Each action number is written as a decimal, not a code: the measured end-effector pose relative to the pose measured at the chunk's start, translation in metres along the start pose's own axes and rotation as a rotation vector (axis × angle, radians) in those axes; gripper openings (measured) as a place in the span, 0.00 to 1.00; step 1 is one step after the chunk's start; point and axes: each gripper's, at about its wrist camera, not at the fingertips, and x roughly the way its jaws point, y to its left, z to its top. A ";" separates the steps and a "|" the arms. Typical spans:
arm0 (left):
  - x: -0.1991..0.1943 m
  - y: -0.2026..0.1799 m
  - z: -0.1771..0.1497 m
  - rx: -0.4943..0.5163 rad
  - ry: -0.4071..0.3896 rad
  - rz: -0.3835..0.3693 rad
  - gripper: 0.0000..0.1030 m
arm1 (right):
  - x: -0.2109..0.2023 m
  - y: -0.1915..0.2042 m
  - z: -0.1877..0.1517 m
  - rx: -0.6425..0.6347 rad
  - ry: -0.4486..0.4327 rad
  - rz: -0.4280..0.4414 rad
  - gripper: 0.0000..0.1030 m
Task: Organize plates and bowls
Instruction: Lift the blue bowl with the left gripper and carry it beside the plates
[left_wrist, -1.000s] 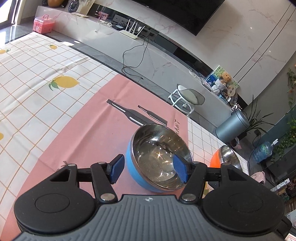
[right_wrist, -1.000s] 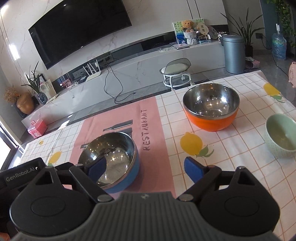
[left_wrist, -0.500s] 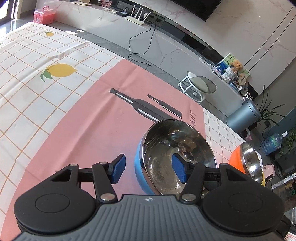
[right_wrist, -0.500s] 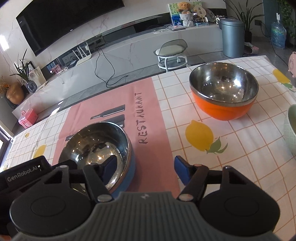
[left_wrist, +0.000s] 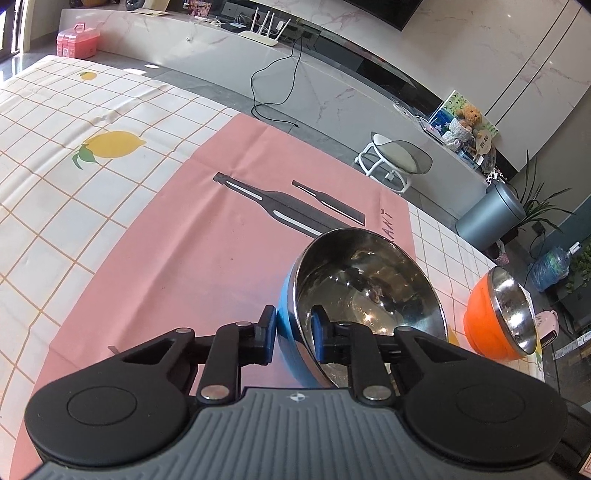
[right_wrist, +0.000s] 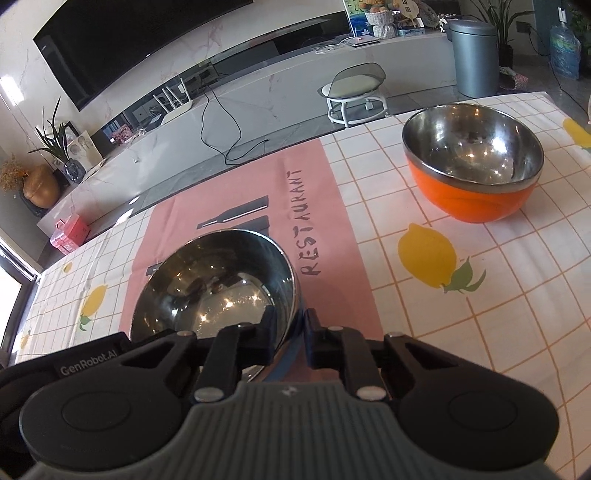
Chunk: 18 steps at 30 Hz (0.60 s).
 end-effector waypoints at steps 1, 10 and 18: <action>0.000 0.000 0.000 0.004 0.001 0.002 0.19 | 0.000 -0.001 0.000 0.004 0.001 0.002 0.12; -0.027 -0.006 -0.006 0.013 -0.024 -0.026 0.19 | -0.027 -0.001 -0.003 -0.001 -0.031 0.012 0.12; -0.063 -0.014 -0.024 0.013 -0.042 -0.045 0.19 | -0.069 -0.010 -0.014 0.004 -0.055 0.037 0.12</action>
